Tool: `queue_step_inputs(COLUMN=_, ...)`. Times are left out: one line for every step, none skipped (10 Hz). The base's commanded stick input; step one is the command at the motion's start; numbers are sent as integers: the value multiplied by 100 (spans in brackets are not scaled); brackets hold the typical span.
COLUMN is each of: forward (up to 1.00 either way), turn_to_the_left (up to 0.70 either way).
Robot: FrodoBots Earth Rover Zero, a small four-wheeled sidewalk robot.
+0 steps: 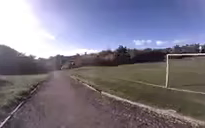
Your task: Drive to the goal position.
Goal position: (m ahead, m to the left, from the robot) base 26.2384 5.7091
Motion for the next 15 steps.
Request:
queue_step_inputs(forward=0, turn_to_the_left=83)
queue_step_inputs(forward=0, turn_to_the_left=16)
queue_step_inputs(forward=0, turn_to_the_left=0)
queue_step_inputs(forward=24, turn_to_the_left=1)
queue_step_inputs(forward=81, turn_to_the_left=1)
queue_step_inputs(forward=100, turn_to_the_left=1)
queue_step_inputs(forward=100, turn_to_the_left=1)
queue_step_inputs(forward=100, turn_to_the_left=1)
queue_step_inputs(forward=100, turn_to_the_left=1)
queue_step_inputs(forward=100, turn_to_the_left=1)
queue_step_inputs(forward=100, turn_to_the_left=1)
queue_step_inputs(forward=100, turn_to_the_left=-3)
queue_step_inputs(forward=100, turn_to_the_left=-12)
queue_step_inputs(forward=100, turn_to_the_left=-35)
queue_step_inputs(forward=100, turn_to_the_left=-39)
